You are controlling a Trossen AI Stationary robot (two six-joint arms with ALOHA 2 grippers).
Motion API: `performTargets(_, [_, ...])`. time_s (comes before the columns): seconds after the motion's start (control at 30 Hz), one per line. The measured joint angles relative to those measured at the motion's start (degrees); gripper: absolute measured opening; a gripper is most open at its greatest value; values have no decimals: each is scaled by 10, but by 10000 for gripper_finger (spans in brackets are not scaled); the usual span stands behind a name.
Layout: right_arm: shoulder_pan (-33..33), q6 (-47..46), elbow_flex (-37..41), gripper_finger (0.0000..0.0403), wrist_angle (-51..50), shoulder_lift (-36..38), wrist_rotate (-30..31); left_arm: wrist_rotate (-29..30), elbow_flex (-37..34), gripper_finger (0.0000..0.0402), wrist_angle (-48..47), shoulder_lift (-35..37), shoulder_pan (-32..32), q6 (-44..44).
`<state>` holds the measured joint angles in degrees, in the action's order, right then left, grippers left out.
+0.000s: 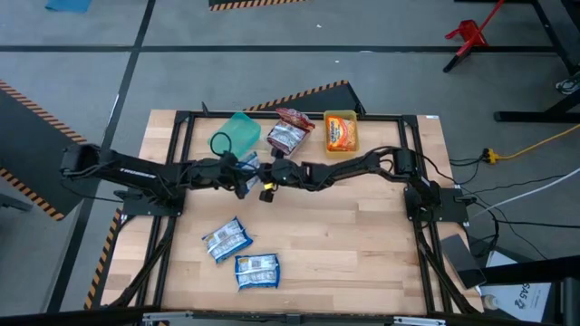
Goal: Sort Maruchan noodles
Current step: Put the top blue noodle pack into the blue bin
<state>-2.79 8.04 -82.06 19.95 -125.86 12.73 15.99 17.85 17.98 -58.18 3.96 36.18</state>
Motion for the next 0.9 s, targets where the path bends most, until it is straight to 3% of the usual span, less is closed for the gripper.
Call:
performTargets(0.2, [-16, 58, -50, 0, -29, 0, 7, 14, 0, 0, -32, 53, 28, -28])
performTargets(0.47, [-75, 90, -136, 0, -65, 0, -51, 34, 2, 0, -28, 107, 96, -101])
performTargets(0.77, [-138, 24, -200, 0, -72, -16, -148, 19, 2, 0, -36, 116, 221, -150])
performTargets(0.9, [-141, -2, -229, 0, -76, -53, -157, -6, -1, 0, -60, 114, 266, -153])
